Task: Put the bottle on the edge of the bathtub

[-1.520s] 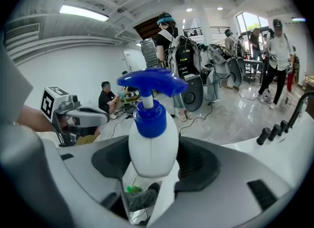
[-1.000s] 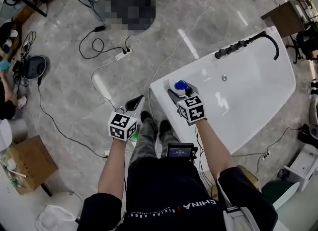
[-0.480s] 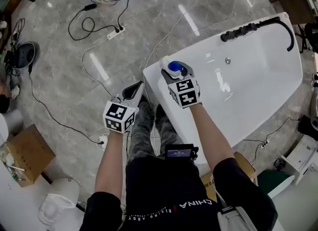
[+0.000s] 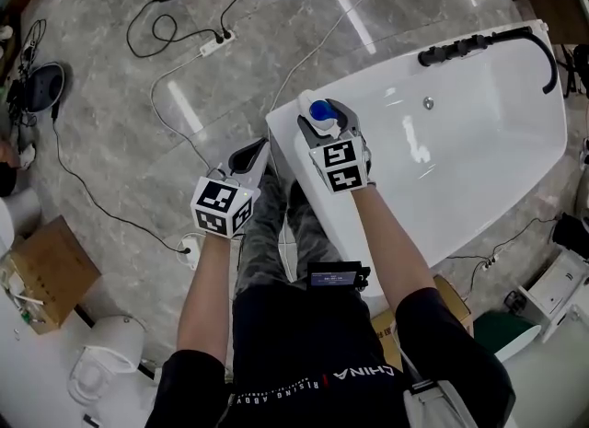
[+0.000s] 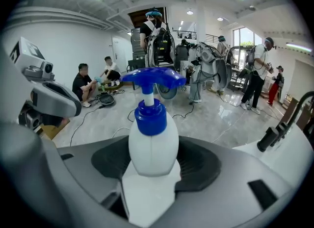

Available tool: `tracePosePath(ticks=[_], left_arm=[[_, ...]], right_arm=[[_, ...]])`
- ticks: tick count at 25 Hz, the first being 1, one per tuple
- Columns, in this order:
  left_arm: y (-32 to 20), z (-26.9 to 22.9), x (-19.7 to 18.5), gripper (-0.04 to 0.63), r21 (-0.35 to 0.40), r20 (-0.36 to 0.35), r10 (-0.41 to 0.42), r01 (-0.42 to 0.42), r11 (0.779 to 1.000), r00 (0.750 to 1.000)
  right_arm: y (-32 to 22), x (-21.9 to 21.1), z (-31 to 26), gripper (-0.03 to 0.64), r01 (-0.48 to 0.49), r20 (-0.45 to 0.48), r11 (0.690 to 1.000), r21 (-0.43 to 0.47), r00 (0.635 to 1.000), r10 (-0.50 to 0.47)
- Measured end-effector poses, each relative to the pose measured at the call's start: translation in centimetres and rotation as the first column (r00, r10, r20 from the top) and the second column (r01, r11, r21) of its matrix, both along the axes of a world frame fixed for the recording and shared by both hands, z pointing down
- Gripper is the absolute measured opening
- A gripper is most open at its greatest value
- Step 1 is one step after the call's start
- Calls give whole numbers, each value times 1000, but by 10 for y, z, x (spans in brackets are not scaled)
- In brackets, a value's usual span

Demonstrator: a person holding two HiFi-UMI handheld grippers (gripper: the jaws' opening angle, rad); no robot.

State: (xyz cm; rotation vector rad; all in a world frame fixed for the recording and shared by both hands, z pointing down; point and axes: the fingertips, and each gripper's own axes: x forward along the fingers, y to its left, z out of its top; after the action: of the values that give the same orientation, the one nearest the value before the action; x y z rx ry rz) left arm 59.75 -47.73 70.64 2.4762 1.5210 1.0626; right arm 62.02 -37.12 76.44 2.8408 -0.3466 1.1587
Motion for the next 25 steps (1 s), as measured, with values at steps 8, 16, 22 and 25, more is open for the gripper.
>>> tracePosePath(ticks=[8,16,22,25], left_arm=[[-8,-4,-1,9,-7,-4,-15,15,1000,1000],[-14,-16,-2,9,-5,-14,-23,23,1000,1000],[-18,-34,-2,9,-2,-35,-27,27,1000,999],[-25,-48,-3,9,4,-49,-35,35,999,998]], right_arm=[[-2,-2,2,313,26,16,1000,-1,1000,-26],[2,-6,-10,342,-7,20,1000,12,1000,7],[12,-15,-31,347,-32,19,999,20,999,32],[20,-30,-45,347,-47,30,999,25,998,47]])
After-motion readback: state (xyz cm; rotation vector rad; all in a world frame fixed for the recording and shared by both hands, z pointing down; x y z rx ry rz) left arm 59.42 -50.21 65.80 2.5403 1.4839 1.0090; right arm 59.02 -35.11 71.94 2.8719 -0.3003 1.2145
